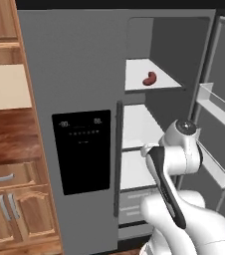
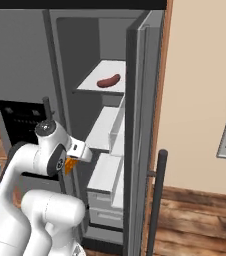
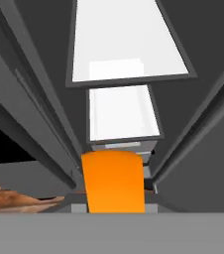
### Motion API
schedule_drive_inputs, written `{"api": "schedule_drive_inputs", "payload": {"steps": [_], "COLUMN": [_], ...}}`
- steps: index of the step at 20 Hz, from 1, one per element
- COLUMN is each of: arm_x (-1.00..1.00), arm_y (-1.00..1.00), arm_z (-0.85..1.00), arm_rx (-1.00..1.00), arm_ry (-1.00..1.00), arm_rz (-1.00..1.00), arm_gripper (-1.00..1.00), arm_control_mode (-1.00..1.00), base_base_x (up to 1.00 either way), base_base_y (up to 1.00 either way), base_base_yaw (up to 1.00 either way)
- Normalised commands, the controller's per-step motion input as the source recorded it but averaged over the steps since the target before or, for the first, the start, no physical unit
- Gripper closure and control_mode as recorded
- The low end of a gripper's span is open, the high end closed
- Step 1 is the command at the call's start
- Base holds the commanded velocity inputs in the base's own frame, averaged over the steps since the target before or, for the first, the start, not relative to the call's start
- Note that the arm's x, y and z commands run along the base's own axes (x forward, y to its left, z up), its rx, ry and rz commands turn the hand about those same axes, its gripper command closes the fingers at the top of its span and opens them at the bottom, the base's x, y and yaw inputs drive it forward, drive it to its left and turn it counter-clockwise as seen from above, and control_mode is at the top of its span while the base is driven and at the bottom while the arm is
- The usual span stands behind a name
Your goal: Retrieve the sausage and cheese from the fridge and place them on the cutting board on the counter.
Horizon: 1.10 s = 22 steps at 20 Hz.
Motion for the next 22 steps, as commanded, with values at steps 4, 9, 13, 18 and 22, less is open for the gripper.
{"api": "schedule_drive_inputs", "payload": {"steps": [4,9,13,18,22], "arm_x": [0.0,0.0,0.0,0.0,0.0], "arm_y": [0.0,0.0,0.0,0.0,0.0], "arm_z": [0.0,0.0,0.0,0.0,0.0], "arm_rx": [0.0,0.0,0.0,0.0,0.0], "arm_ry": [0.0,0.0,0.0,0.0,0.0], "arm_rz": [0.0,0.0,0.0,0.0,0.0], "arm_gripper": [1.0,1.0,1.0,1.0,1.0], "arm_control_mode": [1.0,1.0,1.0,1.0,1.0], "base_base_x": [-0.97,-0.16,-0.03,0.0,0.0], "base_base_y": [0.03,0.51,0.6,0.63,0.74], "base_base_yaw": [0.01,0.09,0.37,0.51,0.6]}}
